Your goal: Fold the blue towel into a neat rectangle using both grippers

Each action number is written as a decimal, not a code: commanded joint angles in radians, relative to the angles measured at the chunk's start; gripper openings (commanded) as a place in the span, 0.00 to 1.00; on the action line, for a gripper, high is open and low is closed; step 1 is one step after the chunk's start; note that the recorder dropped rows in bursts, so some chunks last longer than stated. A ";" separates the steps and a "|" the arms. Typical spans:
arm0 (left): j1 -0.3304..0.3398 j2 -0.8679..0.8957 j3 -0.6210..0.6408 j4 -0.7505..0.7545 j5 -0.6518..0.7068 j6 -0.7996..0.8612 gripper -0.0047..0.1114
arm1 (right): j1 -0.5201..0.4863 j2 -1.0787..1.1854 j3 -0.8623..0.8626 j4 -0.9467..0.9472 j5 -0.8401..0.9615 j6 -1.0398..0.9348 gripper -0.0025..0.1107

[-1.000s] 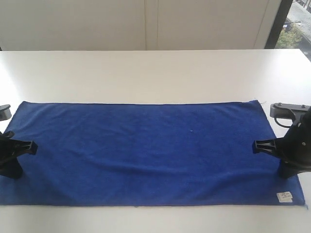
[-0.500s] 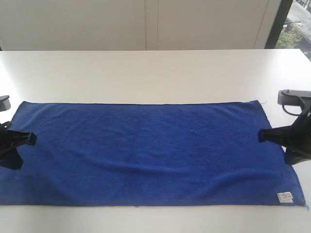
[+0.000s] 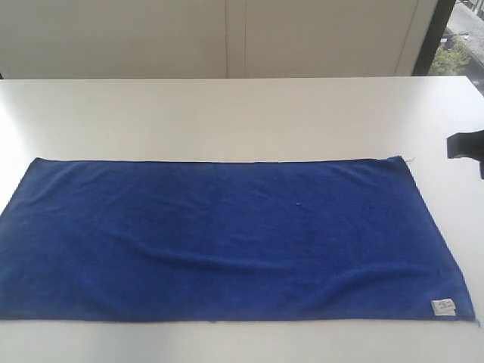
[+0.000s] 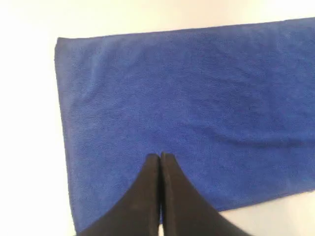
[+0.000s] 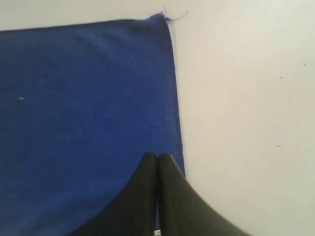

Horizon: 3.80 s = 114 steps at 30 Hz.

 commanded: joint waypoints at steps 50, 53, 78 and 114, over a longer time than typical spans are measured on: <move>0.003 -0.338 0.045 0.071 0.137 -0.020 0.04 | -0.012 0.798 -0.225 -0.023 -0.073 -0.085 0.02; 0.003 -0.338 0.045 0.071 0.135 -0.020 0.04 | -0.016 0.798 -0.232 -0.041 -0.085 -0.083 0.02; 0.003 -0.338 0.045 0.071 0.135 -0.020 0.04 | -0.366 0.741 -0.367 0.248 0.044 -0.266 0.02; 0.003 -0.338 0.045 0.071 0.135 -0.020 0.04 | 0.722 1.097 -0.984 0.527 0.001 -0.047 0.02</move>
